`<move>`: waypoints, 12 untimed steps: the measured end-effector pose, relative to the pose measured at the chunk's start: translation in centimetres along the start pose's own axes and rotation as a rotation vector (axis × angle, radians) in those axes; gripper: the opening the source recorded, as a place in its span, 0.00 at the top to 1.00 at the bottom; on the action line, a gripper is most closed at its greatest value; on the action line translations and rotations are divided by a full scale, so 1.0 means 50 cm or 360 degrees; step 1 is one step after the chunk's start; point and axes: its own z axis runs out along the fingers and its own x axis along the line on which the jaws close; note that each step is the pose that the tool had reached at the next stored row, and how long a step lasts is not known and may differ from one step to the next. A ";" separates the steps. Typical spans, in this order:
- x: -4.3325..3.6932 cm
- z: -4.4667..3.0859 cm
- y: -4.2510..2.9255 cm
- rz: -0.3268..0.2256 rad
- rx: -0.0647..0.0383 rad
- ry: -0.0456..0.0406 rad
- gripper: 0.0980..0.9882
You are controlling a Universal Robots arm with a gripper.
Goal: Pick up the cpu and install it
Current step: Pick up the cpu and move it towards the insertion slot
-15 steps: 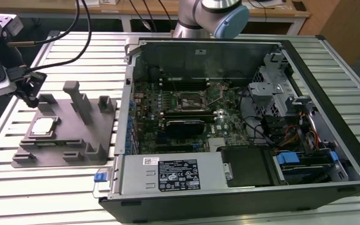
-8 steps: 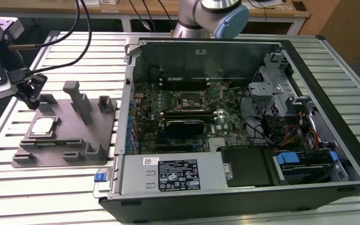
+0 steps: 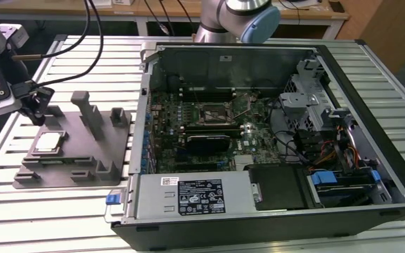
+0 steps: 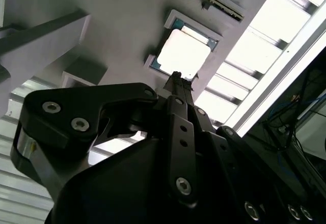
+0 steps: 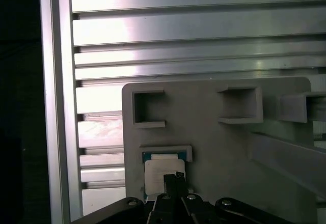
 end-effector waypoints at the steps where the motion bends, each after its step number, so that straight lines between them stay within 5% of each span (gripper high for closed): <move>1: 0.000 0.002 0.000 0.0000 0.0000 0.0000 0.99; 12: 0.000 0.031 -0.013 0.0000 0.0001 0.0002 0.99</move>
